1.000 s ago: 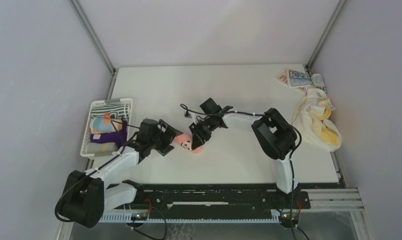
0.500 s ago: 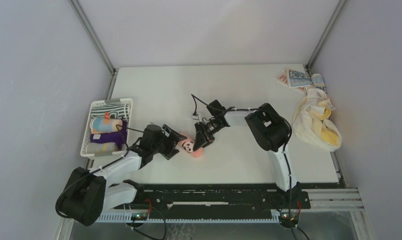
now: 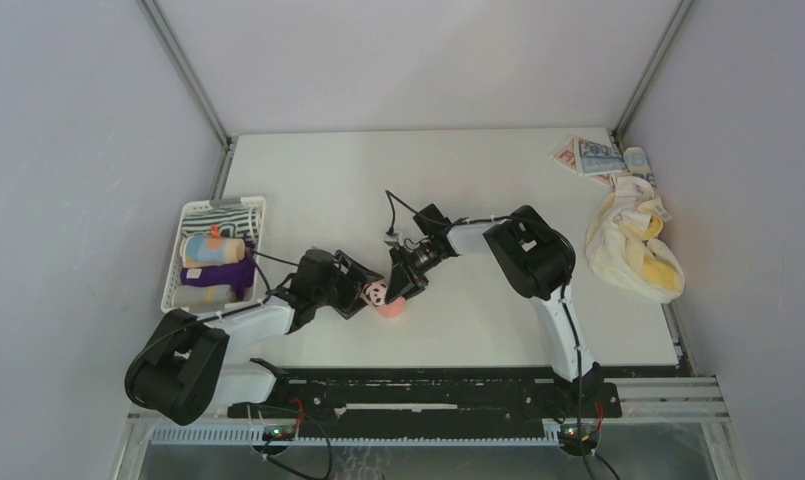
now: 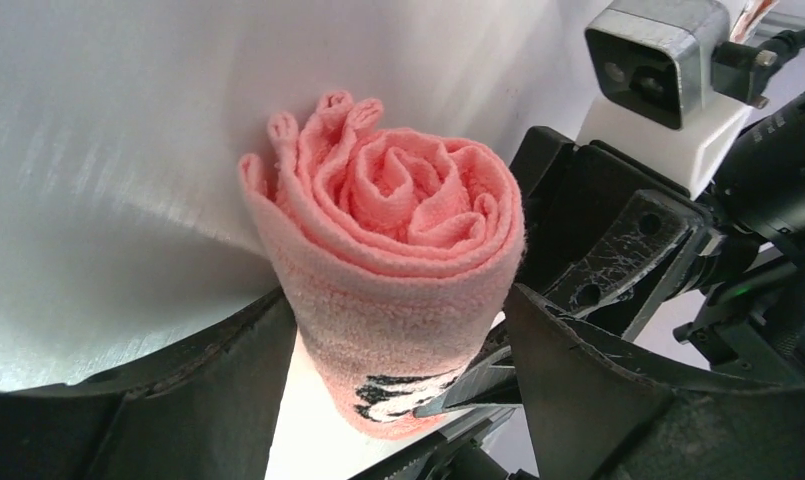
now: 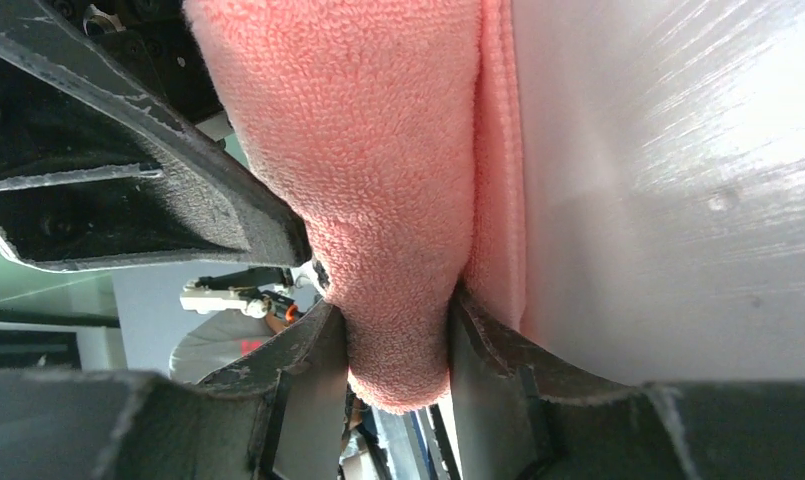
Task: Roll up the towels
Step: Pick up the towel at the center of the board.
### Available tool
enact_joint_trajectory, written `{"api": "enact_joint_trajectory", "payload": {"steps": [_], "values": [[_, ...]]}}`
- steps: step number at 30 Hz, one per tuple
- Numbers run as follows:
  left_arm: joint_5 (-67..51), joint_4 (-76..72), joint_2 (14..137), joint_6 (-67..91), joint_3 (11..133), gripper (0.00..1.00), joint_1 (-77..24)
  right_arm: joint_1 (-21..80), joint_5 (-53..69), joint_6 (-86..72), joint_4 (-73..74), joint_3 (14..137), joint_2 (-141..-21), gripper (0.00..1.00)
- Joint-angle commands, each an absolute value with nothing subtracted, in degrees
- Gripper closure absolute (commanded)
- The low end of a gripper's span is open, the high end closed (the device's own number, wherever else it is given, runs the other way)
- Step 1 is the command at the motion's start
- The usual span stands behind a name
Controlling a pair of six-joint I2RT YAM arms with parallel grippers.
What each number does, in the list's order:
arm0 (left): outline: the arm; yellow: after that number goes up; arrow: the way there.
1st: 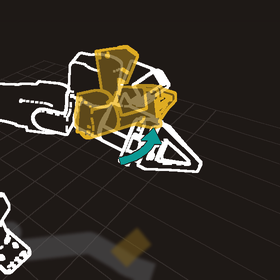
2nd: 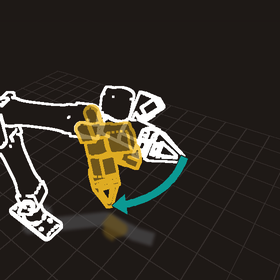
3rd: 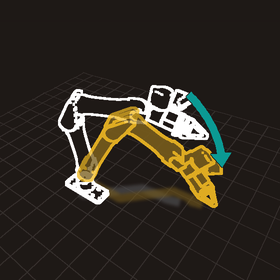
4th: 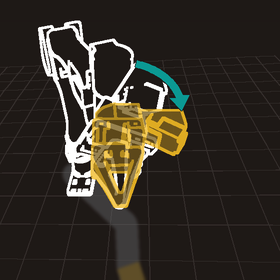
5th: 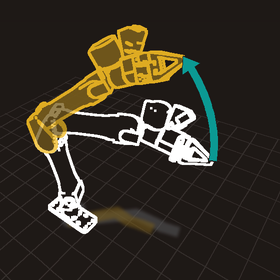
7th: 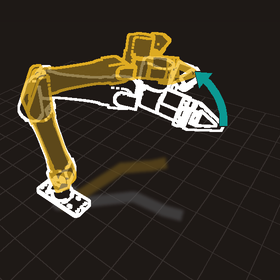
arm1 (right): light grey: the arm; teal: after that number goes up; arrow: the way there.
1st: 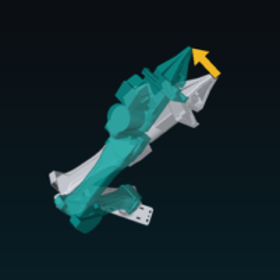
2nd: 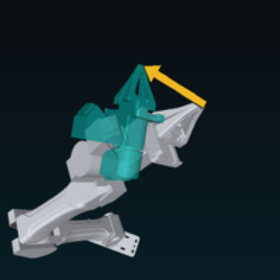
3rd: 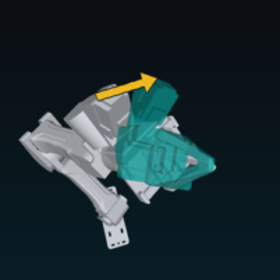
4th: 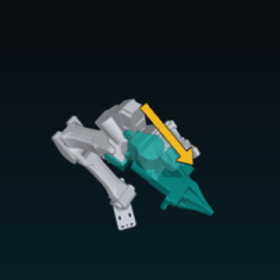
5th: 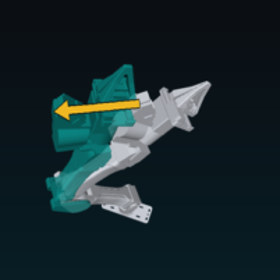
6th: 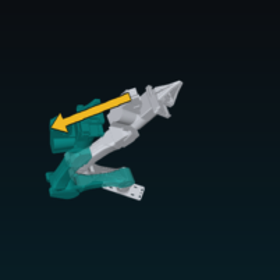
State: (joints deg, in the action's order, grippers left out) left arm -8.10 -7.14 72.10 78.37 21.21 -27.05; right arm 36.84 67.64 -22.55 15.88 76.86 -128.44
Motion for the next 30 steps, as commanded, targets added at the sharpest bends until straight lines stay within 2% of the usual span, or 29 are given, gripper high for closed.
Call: {"api": "enact_joint_trajectory", "payload": {"steps": [1,15,20,23,30], "values": [[-6.69,-9.00,73.80,78.98,21.65,0.20,-28.67,36.47,63.74,-24.36,12.77,75.79,-132.98,0.62],[-5.72,-8.96,78.72,78.50,20.54,0.27,-29.81,34.31,64.53,-28.33,8.56,75.39,-135.31,0.61],[-6.39,-8.94,84.05,79.45,20.94,0.34,-29.83,34.43,63.90,-27.58,9.58,75.67,-134.50,0.57],[-7.36,-9.54,87.32,80.68,20.58,0.42,-29.88,34.58,62.53,-26.22,10.73,75.61,-132.72,0.52],[-8.39,-11.62,89.10,83.28,19.06,0.58,-29.82,33.48,55.14,-20.74,15.18,72.67,-121.35,0.41]]}}
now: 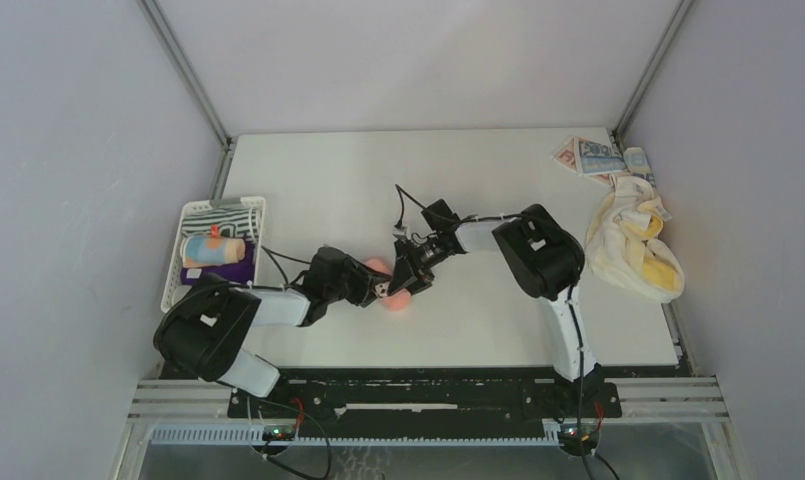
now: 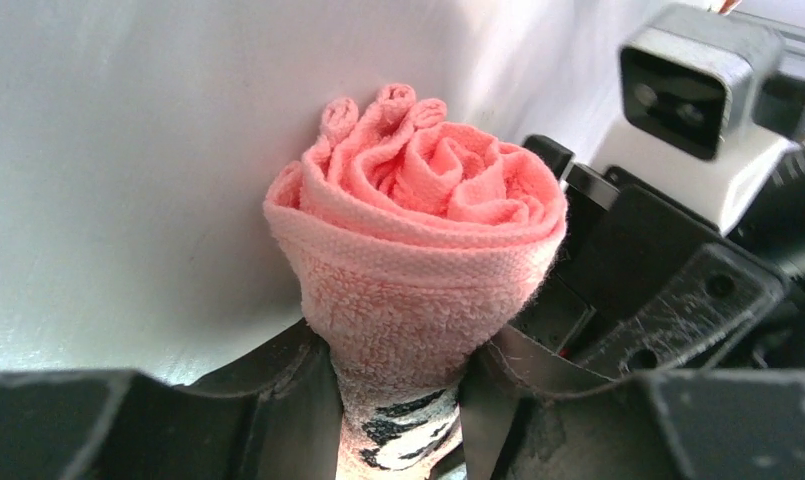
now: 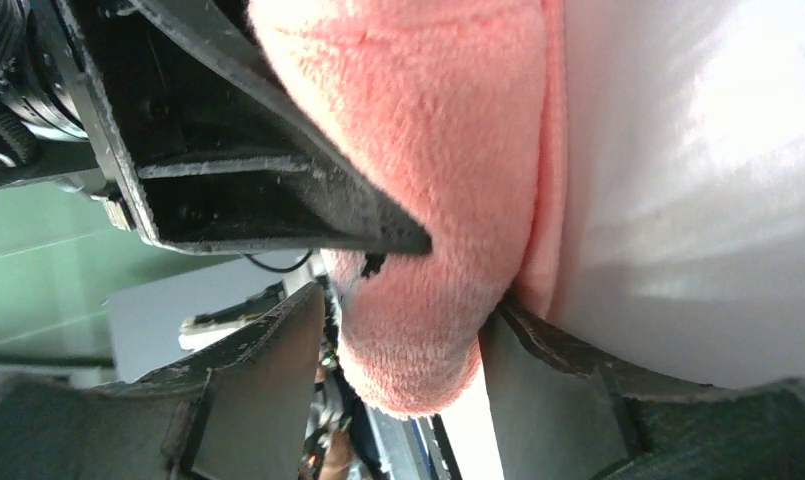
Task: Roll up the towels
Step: Pick up the towel at the center of the board, then place the towel in the bin.
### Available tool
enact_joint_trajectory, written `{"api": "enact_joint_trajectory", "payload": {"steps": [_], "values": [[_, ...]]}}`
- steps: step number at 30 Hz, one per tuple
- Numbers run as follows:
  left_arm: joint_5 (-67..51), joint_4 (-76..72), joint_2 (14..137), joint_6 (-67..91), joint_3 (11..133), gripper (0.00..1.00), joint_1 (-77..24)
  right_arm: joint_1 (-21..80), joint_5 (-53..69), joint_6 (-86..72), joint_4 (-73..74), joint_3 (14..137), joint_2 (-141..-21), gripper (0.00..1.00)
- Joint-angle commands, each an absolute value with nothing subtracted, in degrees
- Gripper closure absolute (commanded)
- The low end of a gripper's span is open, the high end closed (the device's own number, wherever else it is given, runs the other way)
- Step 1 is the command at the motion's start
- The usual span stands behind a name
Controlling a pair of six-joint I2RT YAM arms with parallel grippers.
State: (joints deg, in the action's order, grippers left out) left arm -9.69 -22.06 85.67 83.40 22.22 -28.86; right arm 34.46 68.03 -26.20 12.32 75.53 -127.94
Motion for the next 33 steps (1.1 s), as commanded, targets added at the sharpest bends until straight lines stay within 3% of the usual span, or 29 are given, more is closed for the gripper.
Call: {"api": "enact_joint_trajectory", "payload": {"steps": [1,12,21,28,33], "values": [[-8.40,-11.18,88.48,83.39,19.28,0.60,-29.80,32.76,53.47,-20.17,15.37,71.42,-118.65,0.40],[-4.79,6.88,73.21,79.11,26.33,0.68,-23.96,24.71,33.37,-14.89,18.58,55.90,-86.38,0.31],[-3.46,23.55,54.81,74.79,31.11,0.67,-14.97,24.31,27.22,-15.27,13.57,47.54,-71.09,0.30],[-6.71,35.94,41.75,66.12,34.63,0.67,2.78,21.77,25.64,-16.82,14.62,45.78,-67.50,0.21],[-15.52,39.15,40.65,58.96,37.47,0.67,20.49,20.81,26.78,-17.77,11.90,43.72,-64.68,0.15]]}}
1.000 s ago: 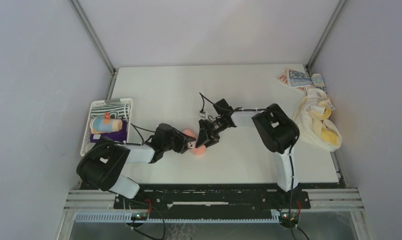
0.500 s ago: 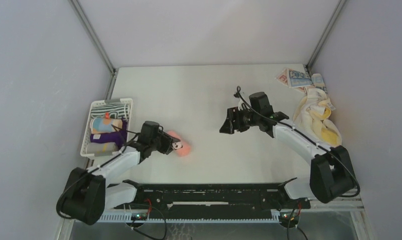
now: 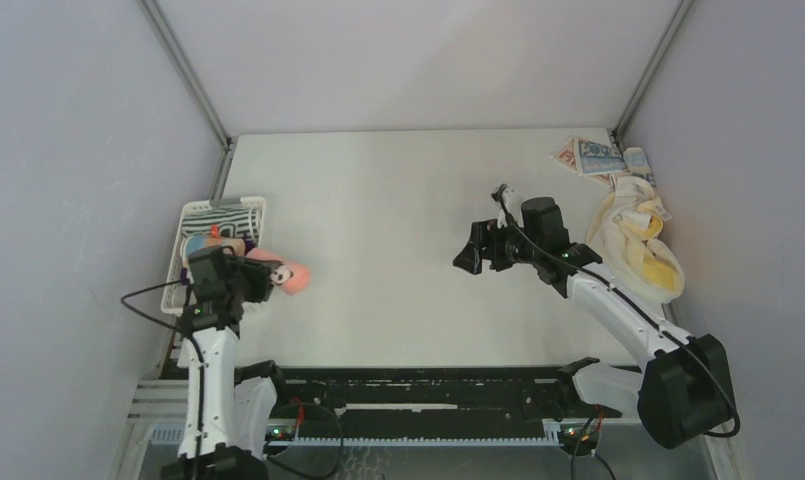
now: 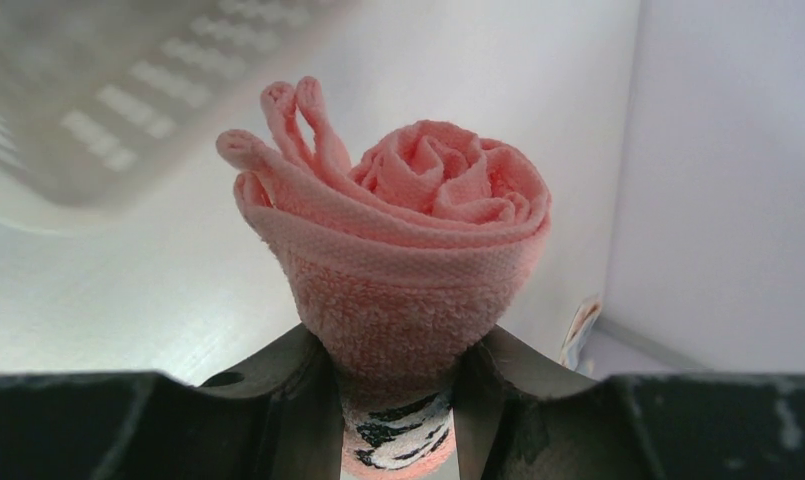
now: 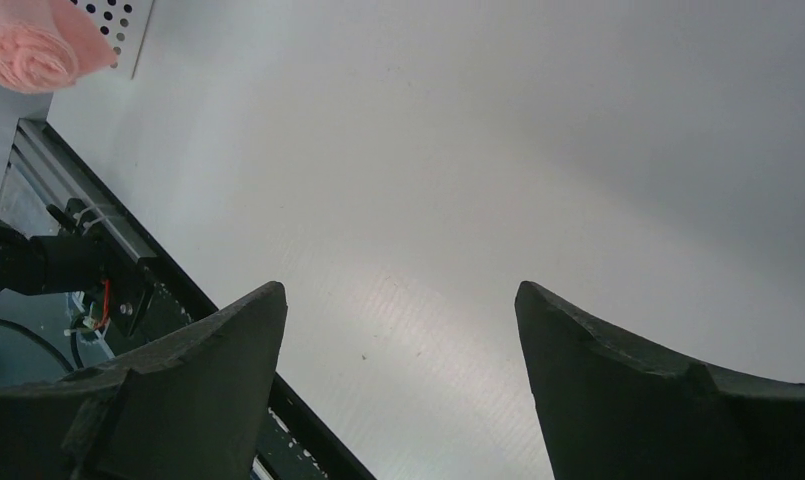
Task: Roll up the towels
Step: Place the towel in the bin.
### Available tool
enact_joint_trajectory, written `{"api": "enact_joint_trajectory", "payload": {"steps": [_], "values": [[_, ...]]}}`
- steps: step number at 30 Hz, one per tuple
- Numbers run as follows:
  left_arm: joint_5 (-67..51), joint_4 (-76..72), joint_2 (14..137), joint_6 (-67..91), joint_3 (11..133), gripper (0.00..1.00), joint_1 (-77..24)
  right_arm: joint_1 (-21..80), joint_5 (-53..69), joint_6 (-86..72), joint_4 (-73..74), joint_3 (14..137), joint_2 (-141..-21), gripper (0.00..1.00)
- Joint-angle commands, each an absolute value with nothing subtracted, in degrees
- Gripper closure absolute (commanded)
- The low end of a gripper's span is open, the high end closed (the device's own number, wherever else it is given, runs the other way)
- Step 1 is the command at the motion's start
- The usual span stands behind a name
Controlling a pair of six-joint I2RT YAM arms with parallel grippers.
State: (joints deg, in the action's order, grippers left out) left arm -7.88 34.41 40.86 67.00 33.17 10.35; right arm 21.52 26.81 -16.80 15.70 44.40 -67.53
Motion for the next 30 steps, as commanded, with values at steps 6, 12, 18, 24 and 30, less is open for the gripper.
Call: {"api": "enact_joint_trajectory", "payload": {"steps": [6,12,18,24,30], "values": [[-22.54,39.67,47.24,51.88,44.40,0.67,36.36,21.69,26.26,-17.14,11.56,43.55,-63.53,0.15],[-26.40,38.82,53.53,47.15,48.75,0.67,48.80,24.43,23.05,-15.35,12.41,43.50,-62.81,0.15],[-26.01,36.72,58.59,43.72,50.56,0.66,54.13,25.05,23.63,-15.51,12.64,43.52,-63.32,0.16],[-27.62,33.33,63.91,42.17,50.89,0.66,54.55,23.10,26.77,-16.38,12.29,43.53,-63.78,0.16],[-30.19,31.38,65.98,44.23,54.55,0.65,54.52,21.34,27.73,-16.61,11.86,43.51,-63.67,0.17]]}}
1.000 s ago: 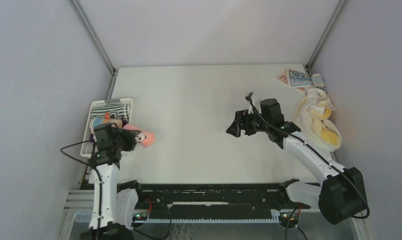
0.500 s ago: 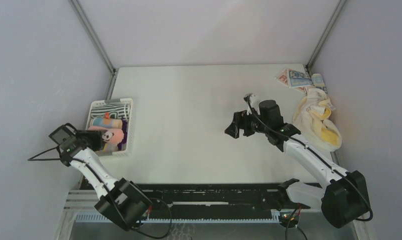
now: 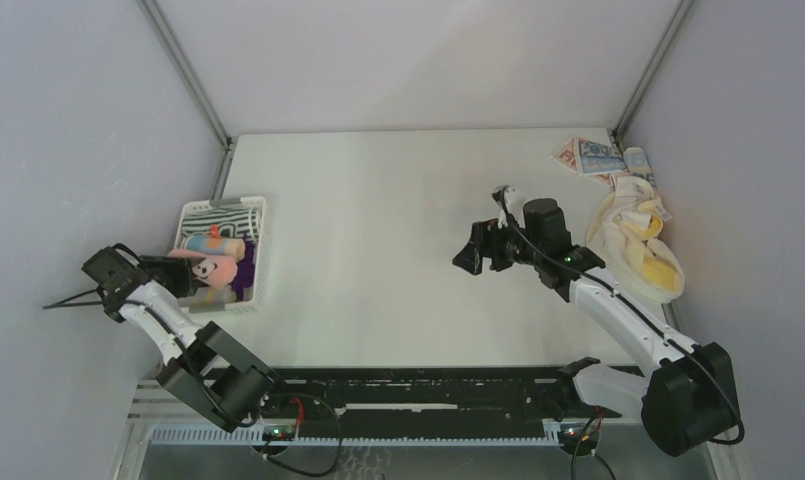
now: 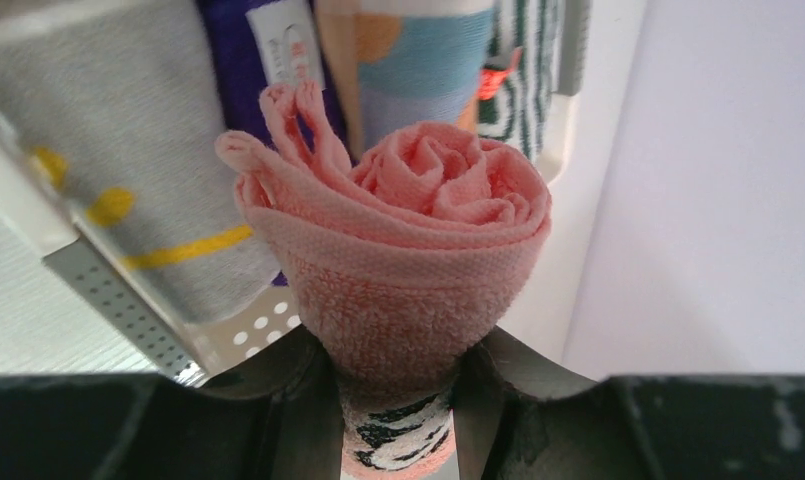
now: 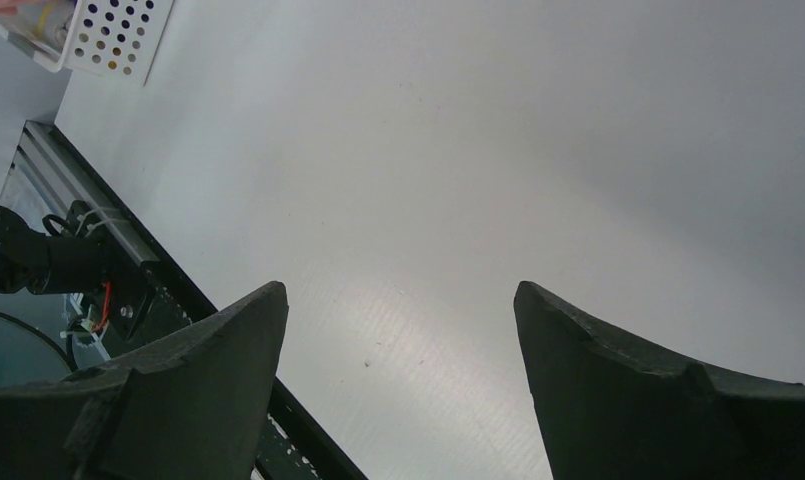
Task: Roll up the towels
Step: Place the towel in the bin.
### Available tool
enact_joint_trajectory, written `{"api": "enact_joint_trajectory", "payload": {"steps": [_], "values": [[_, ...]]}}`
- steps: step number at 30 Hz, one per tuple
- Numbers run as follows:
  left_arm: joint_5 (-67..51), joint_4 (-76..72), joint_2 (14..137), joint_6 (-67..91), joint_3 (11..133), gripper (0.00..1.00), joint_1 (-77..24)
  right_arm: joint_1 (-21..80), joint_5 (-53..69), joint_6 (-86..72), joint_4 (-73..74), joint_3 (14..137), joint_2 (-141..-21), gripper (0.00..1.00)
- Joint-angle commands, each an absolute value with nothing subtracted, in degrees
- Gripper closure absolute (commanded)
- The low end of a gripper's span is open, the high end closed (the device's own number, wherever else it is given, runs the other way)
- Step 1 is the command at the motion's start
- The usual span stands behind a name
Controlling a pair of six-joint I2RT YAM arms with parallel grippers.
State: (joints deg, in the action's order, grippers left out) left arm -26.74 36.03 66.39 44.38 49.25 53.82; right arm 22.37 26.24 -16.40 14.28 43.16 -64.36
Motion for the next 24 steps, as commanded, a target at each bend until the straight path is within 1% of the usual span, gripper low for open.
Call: {"api": "enact_joint_trajectory", "payload": {"steps": [1,8,13,18,21,24], "values": [[-30.15,30.55,66.41,44.42,54.36,0.65,54.56,21.08,27.91,-16.62,11.86,43.51,-63.81,0.17],[-29.79,26.30,71.41,42.74,48.70,0.65,54.57,21.09,27.81,-16.37,11.65,43.51,-64.76,0.17],[-24.43,28.81,74.11,40.04,46.91,0.63,54.72,21.07,28.11,-16.35,11.33,43.51,-64.95,0.17],[-21.98,28.75,76.31,39.20,44.35,0.61,55.46,21.09,28.56,-16.22,11.05,43.51,-65.17,0.18],[-19.86,29.64,77.69,39.12,43.53,0.57,56.25,21.09,28.87,-16.19,11.00,43.49,-64.96,0.18],[-16.89,31.00,77.47,38.90,43.64,0.49,56.87,21.09,29.12,-16.22,10.59,43.18,-64.78,0.18]]}}
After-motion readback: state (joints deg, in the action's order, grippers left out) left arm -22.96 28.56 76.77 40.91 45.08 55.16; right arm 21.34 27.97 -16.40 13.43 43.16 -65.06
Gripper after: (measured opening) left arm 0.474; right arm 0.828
